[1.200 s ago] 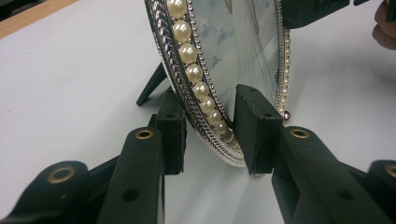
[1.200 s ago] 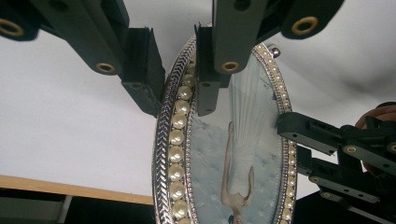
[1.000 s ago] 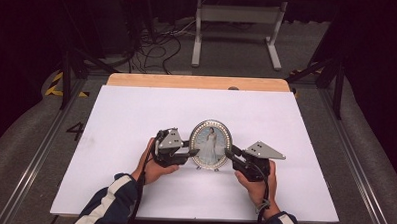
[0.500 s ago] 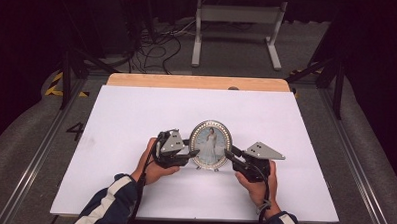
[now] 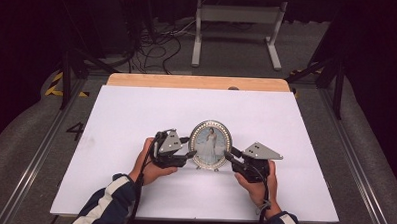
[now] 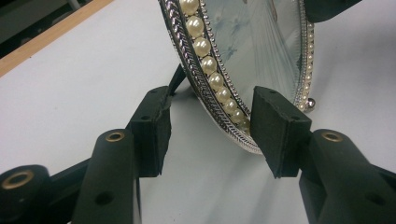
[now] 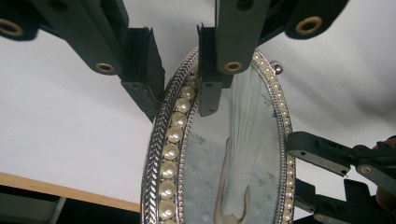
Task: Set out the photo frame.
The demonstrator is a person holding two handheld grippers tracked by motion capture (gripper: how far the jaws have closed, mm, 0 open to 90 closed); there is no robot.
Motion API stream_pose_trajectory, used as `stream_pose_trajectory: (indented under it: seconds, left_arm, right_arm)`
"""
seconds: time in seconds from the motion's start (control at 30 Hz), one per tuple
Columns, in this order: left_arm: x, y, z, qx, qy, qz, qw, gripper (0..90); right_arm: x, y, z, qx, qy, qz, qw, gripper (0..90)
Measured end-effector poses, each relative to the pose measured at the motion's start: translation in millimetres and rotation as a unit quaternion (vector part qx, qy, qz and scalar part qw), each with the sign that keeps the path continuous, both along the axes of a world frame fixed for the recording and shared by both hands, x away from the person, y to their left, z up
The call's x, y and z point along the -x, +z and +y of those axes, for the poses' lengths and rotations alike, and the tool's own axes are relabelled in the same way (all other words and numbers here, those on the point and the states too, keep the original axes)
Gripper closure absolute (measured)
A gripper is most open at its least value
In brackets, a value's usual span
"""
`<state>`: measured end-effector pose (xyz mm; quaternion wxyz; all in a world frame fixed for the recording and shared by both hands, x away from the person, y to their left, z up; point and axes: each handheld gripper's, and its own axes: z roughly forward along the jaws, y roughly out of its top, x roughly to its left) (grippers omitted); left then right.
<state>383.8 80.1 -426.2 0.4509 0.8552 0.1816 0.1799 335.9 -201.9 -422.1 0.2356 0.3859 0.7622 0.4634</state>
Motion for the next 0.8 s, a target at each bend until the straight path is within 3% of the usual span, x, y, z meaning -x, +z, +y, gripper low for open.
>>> stream_pose_trajectory:
  seconds: [0.4,0.57,0.67,0.8]
  left_arm:
    - [0.7,0.0,-2.5,-0.008,0.0,-0.011,0.9999,47.8]
    - [0.0,0.6,-0.7,-0.009,0.003,-0.012,0.9999,44.8]
    - [1.0,1.3,-1.1,-0.014,0.005,-0.016,0.9998,44.1]
    - [2.1,1.7,-1.6,-0.019,0.005,-0.018,0.9996,44.4]
  right_arm:
    - [-0.1,0.2,-0.6,0.006,0.006,-0.002,1.0,72.2]
    - [-0.3,2.6,0.6,0.028,0.013,-0.008,0.9995,71.0]
    - [-0.5,5.4,1.0,0.06,0.028,-0.013,0.9977,69.7]
    - [0.0,4.9,1.9,0.069,0.034,-0.013,0.997,67.8]
